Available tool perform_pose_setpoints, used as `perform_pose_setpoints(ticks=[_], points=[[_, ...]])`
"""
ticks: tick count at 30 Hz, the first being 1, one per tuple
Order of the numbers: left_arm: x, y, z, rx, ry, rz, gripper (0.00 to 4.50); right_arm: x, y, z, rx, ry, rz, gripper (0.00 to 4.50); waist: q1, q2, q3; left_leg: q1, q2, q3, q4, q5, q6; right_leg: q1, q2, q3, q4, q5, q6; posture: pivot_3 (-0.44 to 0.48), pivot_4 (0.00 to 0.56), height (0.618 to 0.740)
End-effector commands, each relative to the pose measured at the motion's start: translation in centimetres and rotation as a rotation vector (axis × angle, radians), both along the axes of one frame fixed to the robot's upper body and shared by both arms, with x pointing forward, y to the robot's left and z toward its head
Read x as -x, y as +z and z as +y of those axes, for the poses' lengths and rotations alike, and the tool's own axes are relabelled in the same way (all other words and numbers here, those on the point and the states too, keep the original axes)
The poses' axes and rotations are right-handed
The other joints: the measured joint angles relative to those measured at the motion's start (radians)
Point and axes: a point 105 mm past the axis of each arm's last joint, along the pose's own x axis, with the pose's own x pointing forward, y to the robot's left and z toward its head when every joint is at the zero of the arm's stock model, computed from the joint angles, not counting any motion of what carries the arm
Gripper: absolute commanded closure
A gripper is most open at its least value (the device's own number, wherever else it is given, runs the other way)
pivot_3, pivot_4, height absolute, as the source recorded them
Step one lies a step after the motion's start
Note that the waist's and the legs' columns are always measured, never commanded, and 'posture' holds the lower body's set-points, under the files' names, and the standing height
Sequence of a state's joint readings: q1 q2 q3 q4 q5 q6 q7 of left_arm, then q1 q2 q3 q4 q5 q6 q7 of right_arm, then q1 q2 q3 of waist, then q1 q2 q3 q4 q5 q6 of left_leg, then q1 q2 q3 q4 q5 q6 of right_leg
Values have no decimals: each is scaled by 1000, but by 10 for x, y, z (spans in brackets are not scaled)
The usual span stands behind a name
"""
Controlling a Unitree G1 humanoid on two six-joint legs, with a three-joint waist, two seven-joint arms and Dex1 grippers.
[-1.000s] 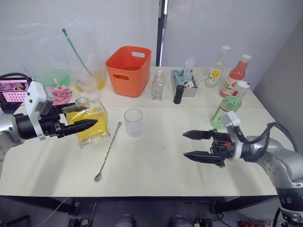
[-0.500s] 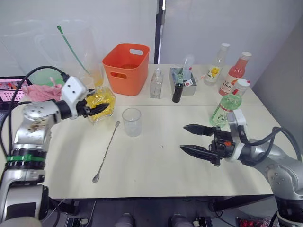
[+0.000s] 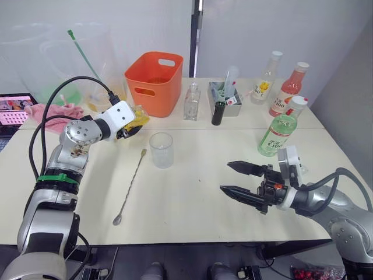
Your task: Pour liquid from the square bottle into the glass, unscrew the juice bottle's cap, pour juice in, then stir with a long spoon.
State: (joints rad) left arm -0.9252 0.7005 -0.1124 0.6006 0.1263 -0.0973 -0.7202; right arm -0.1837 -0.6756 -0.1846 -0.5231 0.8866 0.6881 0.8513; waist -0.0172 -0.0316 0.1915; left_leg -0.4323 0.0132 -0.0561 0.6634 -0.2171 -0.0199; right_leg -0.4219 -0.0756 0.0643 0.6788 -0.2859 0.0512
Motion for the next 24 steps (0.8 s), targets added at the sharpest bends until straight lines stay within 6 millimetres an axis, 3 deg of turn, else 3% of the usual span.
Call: perform_pose_setpoints(ticks=[1,16,24], points=[[10,53,-16,-12,-66,-220,1694,6,7,4,-6,20,-39,0,0,0,0,0,0,0,0,0,0,0,0,0,0,0,0,0,150,740],[18,32,-42,-194,-190,-322,1694,5,8,4,2,7,-42,0,1,0,0,0,0,0,4,0,0,0,0,0,1,0,0,0,150,740],[18,38,-46,-223,-198,-380,1694,4,8,6,1,2,-47,0,2,0,0,0,0,0,6,0,0,0,0,0,1,0,0,0,150,740]])
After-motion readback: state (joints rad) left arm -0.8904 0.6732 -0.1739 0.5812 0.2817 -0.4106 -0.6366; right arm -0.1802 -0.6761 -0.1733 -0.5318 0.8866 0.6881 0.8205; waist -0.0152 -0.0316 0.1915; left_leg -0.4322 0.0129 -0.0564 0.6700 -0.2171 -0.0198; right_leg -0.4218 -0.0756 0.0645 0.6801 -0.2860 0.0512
